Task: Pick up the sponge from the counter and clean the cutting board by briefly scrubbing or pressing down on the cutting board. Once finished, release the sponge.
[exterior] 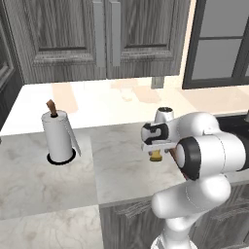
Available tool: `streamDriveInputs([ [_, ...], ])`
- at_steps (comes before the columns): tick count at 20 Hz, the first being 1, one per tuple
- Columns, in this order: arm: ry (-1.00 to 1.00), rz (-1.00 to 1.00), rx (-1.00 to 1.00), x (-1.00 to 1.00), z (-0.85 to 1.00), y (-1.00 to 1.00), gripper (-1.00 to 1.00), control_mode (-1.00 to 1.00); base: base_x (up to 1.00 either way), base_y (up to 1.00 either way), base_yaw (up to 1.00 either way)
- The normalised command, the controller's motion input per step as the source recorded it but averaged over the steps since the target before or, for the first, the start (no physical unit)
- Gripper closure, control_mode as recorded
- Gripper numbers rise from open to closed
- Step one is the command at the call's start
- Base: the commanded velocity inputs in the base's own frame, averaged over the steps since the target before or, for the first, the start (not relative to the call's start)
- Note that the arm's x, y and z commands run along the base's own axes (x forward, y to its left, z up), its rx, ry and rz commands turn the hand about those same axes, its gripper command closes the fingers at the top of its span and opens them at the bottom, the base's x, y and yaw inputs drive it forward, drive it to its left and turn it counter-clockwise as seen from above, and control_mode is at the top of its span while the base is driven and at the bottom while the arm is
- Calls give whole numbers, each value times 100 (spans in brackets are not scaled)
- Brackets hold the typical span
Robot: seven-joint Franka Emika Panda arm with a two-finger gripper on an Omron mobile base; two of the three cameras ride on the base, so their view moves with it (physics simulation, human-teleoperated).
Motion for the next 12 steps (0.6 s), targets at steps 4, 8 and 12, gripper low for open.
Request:
streamDriveInputs([
  [4, 0, 0, 0, 0, -12, 0, -100, -100, 0, 0, 0],
  [8, 0, 0, 0, 0, -5, 0, -100, -100, 0, 0, 0],
  [12, 0, 0, 0, 0, 0, 0, -100, -100, 0, 0, 0],
])
